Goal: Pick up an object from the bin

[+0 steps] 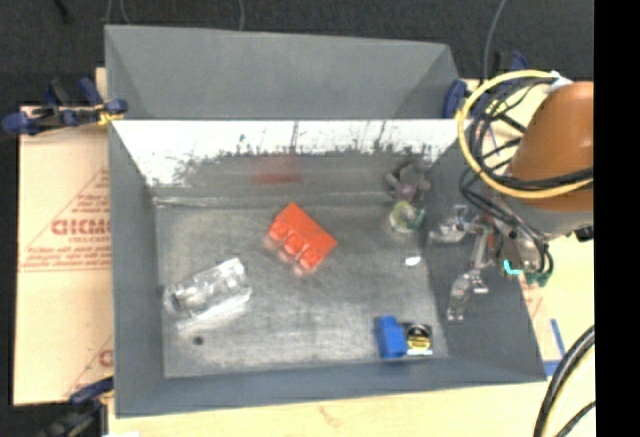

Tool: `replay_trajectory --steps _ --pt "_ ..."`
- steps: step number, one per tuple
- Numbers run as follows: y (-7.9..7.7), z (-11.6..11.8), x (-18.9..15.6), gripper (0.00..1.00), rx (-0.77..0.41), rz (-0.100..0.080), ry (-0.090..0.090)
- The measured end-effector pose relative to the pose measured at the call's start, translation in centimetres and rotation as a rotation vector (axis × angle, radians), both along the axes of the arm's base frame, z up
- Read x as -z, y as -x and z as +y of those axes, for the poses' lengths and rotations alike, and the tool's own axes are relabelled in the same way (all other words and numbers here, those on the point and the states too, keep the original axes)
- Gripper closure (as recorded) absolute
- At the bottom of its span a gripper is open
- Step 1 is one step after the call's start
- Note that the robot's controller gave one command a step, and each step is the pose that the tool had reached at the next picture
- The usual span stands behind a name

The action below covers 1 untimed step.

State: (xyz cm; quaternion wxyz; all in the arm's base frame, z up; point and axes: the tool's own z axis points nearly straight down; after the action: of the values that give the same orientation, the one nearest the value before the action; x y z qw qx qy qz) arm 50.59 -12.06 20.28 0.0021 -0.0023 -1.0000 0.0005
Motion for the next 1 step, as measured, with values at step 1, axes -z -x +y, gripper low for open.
replay_trajectory --steps 1 --pt "0.74 -1.19 12.71 0.0 -0.154 -0.01 0.001"
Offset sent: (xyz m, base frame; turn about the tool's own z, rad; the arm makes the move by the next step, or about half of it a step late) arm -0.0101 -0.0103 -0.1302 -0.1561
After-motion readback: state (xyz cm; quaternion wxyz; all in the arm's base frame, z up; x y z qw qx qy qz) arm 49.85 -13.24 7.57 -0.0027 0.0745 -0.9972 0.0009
